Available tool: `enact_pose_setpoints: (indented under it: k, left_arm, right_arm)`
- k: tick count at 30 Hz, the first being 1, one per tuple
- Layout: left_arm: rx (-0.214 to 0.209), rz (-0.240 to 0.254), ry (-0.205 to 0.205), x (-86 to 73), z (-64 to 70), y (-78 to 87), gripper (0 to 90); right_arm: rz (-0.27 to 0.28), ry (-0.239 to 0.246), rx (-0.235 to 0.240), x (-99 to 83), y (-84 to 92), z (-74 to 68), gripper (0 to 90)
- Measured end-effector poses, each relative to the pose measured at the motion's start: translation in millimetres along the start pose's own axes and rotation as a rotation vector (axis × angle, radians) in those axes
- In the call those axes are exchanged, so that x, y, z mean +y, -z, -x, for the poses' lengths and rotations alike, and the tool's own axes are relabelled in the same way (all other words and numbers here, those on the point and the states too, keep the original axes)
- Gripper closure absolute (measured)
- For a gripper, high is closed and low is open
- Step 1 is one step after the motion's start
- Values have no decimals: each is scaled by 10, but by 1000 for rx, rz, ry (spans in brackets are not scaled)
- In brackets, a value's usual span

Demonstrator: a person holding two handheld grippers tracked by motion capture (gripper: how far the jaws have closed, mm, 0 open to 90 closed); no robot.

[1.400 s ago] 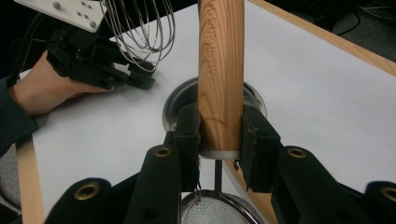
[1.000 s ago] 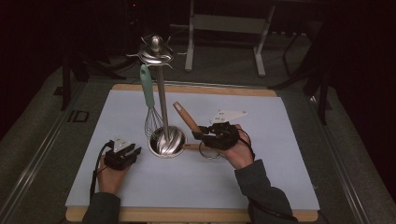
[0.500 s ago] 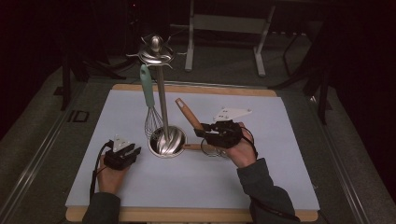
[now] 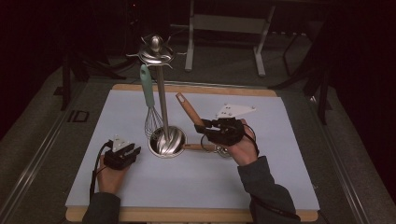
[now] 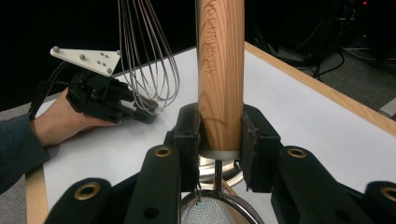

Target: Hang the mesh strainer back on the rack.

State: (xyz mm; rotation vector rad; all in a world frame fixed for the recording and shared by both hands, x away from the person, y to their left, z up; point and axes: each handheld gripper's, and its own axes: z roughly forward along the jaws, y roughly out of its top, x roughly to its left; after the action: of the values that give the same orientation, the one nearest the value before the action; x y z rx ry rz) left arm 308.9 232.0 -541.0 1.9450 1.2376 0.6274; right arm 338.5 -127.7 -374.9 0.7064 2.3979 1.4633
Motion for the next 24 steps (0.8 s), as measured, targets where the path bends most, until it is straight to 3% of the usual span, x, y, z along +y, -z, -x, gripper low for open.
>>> enact_pose_setpoints:
  k: [24]
  left_arm:
    - [0, 0, 6, -1, -4, 1, 678]
  right_arm:
    - [82, 15, -9, 231, 227, 25, 710]
